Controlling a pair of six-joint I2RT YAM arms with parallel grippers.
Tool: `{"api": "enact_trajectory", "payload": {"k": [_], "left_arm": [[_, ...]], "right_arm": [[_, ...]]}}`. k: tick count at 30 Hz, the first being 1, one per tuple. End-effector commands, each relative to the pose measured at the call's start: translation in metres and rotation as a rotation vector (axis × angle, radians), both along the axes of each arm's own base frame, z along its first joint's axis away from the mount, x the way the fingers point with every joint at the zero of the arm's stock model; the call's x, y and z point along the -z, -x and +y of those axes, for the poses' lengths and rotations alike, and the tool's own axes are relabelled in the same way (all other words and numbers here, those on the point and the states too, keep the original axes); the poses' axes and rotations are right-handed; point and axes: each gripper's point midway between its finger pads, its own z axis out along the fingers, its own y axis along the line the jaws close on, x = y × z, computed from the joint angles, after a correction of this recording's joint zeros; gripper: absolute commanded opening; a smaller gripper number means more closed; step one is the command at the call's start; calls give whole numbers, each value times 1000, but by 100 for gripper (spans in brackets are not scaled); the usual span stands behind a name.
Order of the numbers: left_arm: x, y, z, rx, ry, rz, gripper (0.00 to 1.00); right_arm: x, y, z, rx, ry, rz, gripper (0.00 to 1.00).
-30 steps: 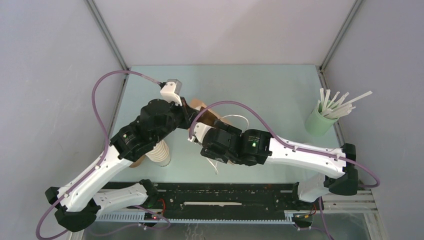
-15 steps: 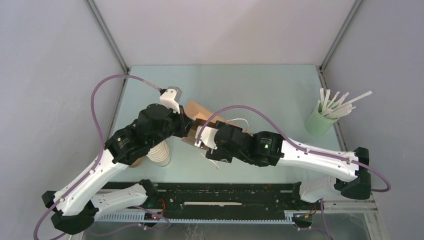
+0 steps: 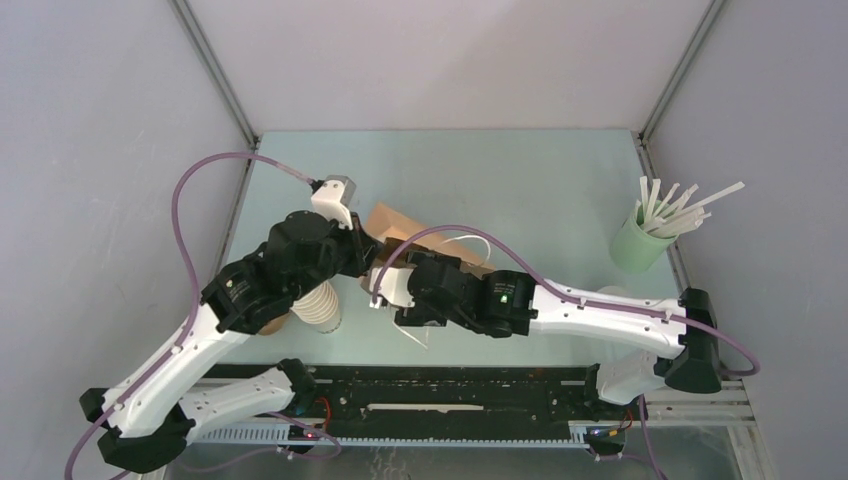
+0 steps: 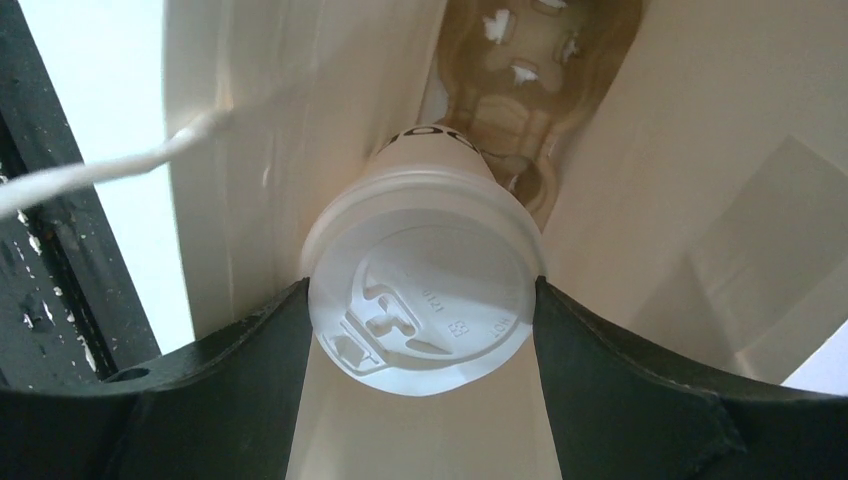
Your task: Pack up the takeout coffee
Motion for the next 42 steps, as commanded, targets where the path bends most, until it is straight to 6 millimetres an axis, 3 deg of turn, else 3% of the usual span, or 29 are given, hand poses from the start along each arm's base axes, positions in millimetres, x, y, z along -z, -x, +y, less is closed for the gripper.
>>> {"api": "enact_trajectory", "payload": {"k": [1, 4, 10, 14, 17, 19, 22, 26, 32, 36, 42], "left_arm": [[-9, 8, -4, 26, 51, -3, 0], [-9, 8, -3, 24, 54, -3, 0], [-9, 7, -4, 24, 54, -7, 0], [-7, 6, -3, 18, 46, -8, 0], [-4, 6, -2, 17, 40, -7, 0], [-2, 6, -2, 17, 37, -4, 0], [0, 6, -2, 14, 35, -2, 0], [2, 6, -1, 13, 34, 2, 0], [11, 9, 0, 13, 31, 13, 0], [16, 11, 5, 0, 33, 13, 0], [23, 12, 5, -5, 37, 24, 0]], "right_arm": [[-1, -8, 3, 26, -34, -7, 45], [1, 3, 3, 20, -67, 61, 44], [29, 14, -6, -9, 3, 105, 44], [29, 4, -14, 11, 7, 73, 44], [11, -16, -14, 117, -45, -40, 44], [5, -18, -10, 134, -47, -99, 43], [7, -28, -14, 207, -14, -157, 43], [4, -26, -18, 230, -43, -127, 43], [18, -33, -31, 280, 5, -100, 43], [20, -31, -25, 257, -13, -73, 43], [28, -4, -2, 118, -36, -9, 43]]}}
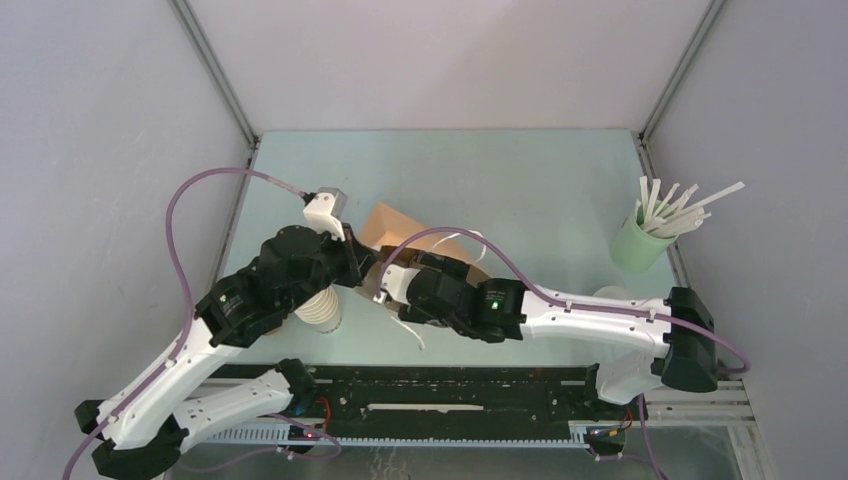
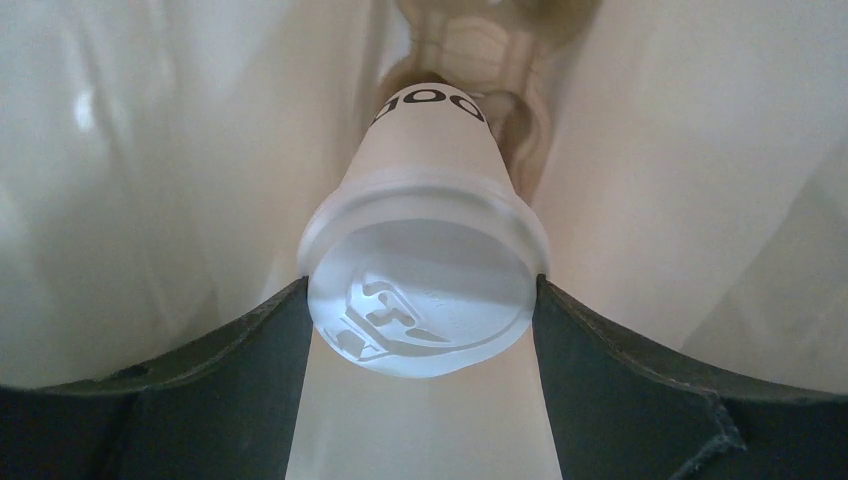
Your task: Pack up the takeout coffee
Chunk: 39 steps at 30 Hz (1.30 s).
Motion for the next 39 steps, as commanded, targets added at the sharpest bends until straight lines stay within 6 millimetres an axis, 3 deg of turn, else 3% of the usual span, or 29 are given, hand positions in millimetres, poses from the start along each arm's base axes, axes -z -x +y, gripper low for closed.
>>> {"api": "enact_trajectory", "payload": {"k": [1, 12, 20, 26, 32, 39], "left_arm": [[14, 1, -3, 0, -1, 26, 0], [17, -9, -19, 44, -28, 10, 0], [5, -11, -18, 59, -50, -28, 0], [-20, -12, -35, 106, 11, -36, 0], [-53, -14, -53, 143, 95, -50, 0], [-76, -7, -72, 205, 191, -31, 0]], "right_arm": [[-2, 16, 18, -67, -58, 38, 43], [-14, -3, -30, 122, -39, 0, 43], [-6, -12, -8, 119, -85, 4, 43], [-20, -6, 4, 52, -117, 18, 43], [-42, -15, -26, 93, -95, -37, 43], [-60, -8, -52, 91, -89, -50, 43]]}}
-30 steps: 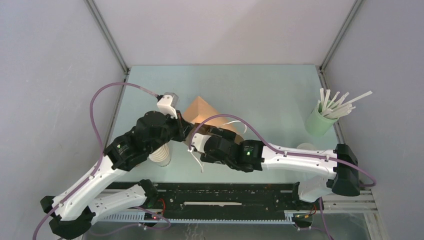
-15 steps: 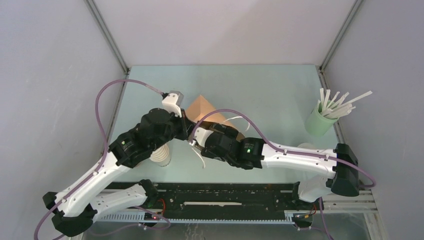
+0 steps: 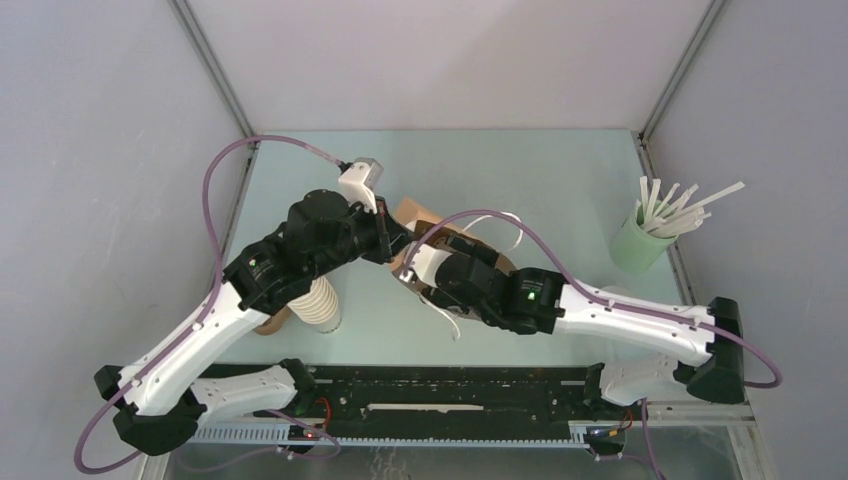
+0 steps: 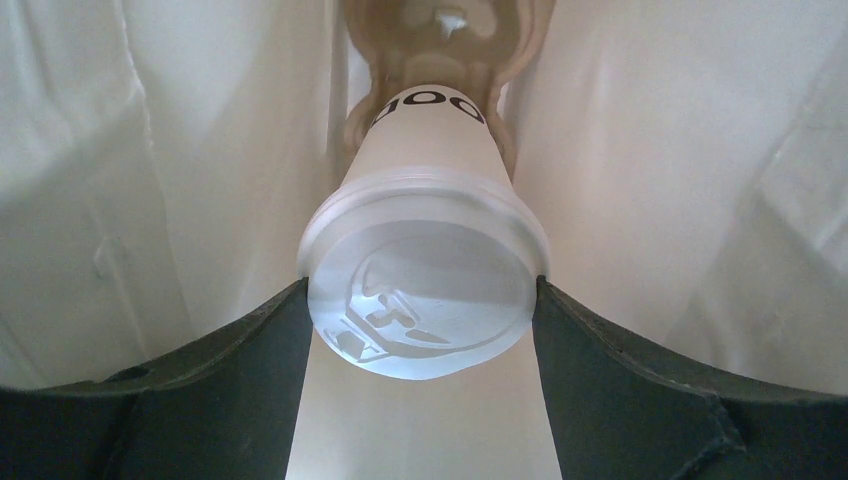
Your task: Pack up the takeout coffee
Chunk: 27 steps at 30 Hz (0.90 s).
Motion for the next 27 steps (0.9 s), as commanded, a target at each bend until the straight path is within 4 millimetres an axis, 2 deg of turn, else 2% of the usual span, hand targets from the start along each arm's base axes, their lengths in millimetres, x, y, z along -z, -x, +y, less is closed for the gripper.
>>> {"api": "enact_trajectory", "payload": {"k": [1, 3, 5, 12, 16, 21, 27], "left_arm": [[-45, 10, -15, 63, 143, -34, 0], [-46, 11, -16, 66, 151, -35, 0], [-38, 11, -16, 64, 139, -18, 0], [28, 11, -7, 35, 24, 54, 0], [51, 12, 4, 8, -32, 63, 0], [64, 14, 19, -17, -85, 57, 0], [70, 20, 23, -17, -81, 69, 0]], "right_arm": [[-34, 3, -16, 4, -38, -52, 43], [-37, 8, -19, 0, -34, -55, 43], [-34, 12, -22, 1, -16, -50, 43], [-15, 20, -26, 30, 26, 4, 43], [-10, 21, -22, 20, 45, 6, 43], [3, 26, -21, -1, 109, 38, 43], [6, 26, -20, -9, 146, 42, 43]]}}
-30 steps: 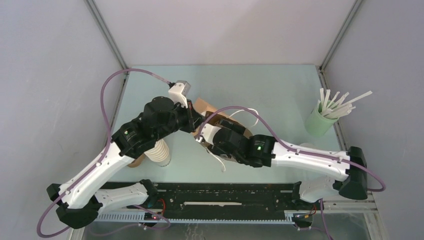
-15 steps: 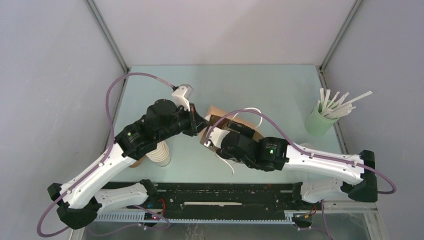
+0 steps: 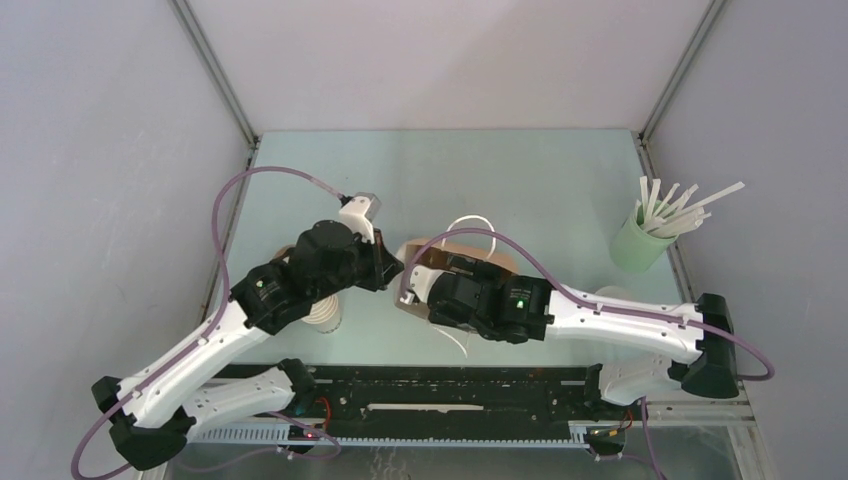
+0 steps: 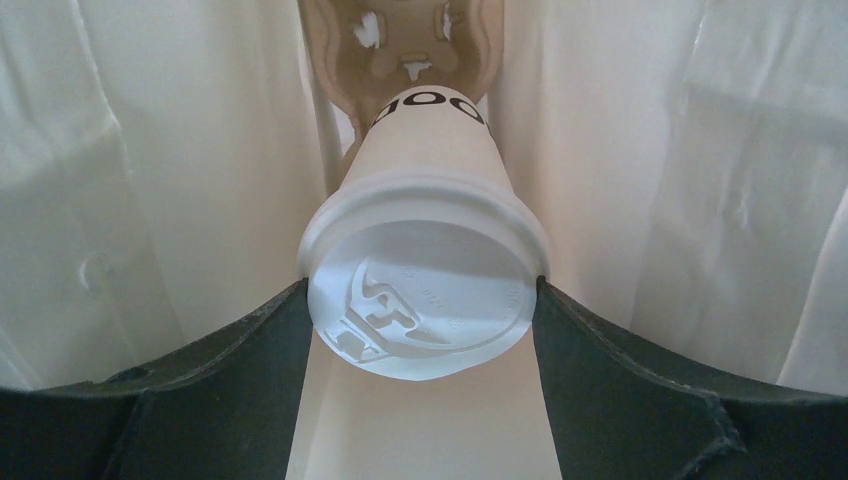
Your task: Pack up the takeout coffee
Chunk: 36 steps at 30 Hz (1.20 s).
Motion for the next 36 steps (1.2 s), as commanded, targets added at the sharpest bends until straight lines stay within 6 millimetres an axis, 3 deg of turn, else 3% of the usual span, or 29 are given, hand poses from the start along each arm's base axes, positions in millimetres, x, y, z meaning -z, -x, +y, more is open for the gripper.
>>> {"api": "enact_trajectory", "payload": {"k": [1, 9, 18, 26, 36], "left_arm": [[4, 3, 5, 1, -4, -18, 0], [19, 5, 6, 0, -13, -4, 0], [23, 8, 7, 10, -4, -18, 0], [22, 11, 7, 33, 6, -36, 0], [26, 16, 9, 59, -6, -39, 0]], "right_arm": [[-15, 1, 5, 7, -20, -4, 43], [-4, 1, -4, 0, 93, 9, 42], [3, 3, 15, 30, 105, 65, 42], [0, -3, -8, 220, 154, 67, 40], [3, -4, -21, 241, 235, 74, 41]]}}
